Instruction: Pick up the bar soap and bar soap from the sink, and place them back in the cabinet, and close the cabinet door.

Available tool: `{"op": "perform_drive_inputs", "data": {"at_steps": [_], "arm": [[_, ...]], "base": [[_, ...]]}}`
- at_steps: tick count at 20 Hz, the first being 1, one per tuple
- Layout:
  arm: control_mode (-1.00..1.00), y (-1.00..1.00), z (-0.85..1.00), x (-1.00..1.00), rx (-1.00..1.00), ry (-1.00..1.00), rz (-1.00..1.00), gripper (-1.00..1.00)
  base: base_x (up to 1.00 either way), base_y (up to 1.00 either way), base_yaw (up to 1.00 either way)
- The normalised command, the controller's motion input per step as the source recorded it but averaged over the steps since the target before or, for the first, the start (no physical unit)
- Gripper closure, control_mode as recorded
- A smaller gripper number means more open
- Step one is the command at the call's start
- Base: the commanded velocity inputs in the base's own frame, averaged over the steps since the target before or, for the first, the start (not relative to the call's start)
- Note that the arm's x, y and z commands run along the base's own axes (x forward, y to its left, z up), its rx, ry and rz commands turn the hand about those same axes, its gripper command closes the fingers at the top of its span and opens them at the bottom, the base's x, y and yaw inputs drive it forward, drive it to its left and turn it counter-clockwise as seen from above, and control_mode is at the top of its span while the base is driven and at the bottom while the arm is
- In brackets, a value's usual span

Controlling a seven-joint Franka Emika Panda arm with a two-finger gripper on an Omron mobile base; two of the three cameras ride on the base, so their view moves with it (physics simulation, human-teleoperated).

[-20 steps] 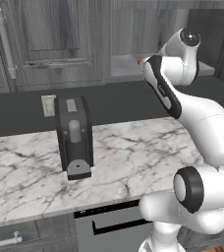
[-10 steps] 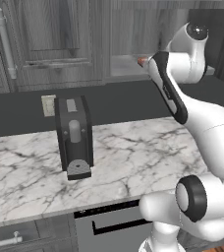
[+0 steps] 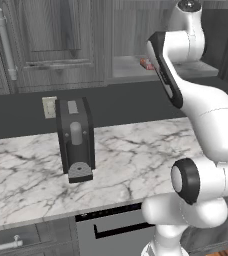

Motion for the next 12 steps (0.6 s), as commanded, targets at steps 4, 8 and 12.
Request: {"op": "perform_drive_inputs", "data": {"at_steps": [4, 8, 12], "arm": [[-1.0, -0.01, 0.0, -0.29, 0.09, 0.08, -0.15, -1.0], [-1.0, 0.0, 0.0, -0.54, 0.08, 0.02, -0.04, -1.0], [-1.0, 0.0, 0.0, -0.66, 0.04, 0.01, 0.0, -1.0]], "base": [[0.0, 0.0, 0.0], [0.0, 0.0, 0.0], [0.0, 0.0, 0.0]]}}
